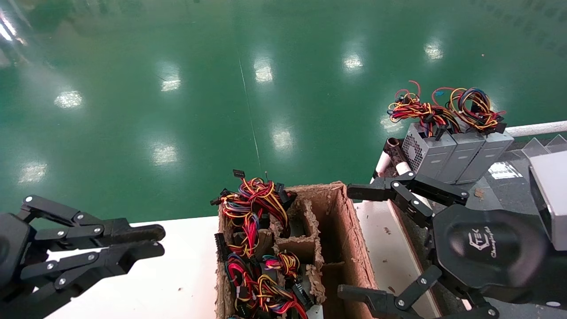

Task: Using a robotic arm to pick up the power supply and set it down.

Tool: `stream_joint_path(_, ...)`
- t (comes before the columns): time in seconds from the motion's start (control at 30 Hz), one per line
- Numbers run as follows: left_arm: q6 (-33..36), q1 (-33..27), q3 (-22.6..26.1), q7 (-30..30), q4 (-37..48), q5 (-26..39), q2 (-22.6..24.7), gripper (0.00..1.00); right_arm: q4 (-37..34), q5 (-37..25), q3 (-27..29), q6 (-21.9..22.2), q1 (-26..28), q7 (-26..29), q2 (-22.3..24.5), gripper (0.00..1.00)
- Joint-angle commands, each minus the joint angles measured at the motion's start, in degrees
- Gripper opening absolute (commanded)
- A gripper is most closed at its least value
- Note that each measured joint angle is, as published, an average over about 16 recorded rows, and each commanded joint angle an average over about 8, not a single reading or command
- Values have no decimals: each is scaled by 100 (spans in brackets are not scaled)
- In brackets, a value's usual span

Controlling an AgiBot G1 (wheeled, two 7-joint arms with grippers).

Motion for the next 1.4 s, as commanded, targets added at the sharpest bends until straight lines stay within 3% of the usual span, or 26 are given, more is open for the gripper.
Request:
stream_joint_path(0.03, 0, 0, 0, 0, 0, 0, 0, 12, 0, 0, 0, 0, 0, 0, 0, 100)
stream_joint_path(0.27, 0, 0, -1, 0, 0, 0, 0, 98, 1, 0, 0, 0, -1, 0, 0, 100)
stream_joint_path(0.57, 3, -3, 2, 2, 5, 0, 1, 100, 85, -225, -89, 149, -43, 27, -22, 100)
stream_joint_path(1.0, 2, -6, 5, 3, 10, 0, 1, 100, 412, -1247, -645, 323, 83, 287, -232, 100)
stream_joint_path(1.4, 5, -9, 9, 5, 15, 0, 2, 100, 361, -1658, -940, 225, 130, 185, -519, 100)
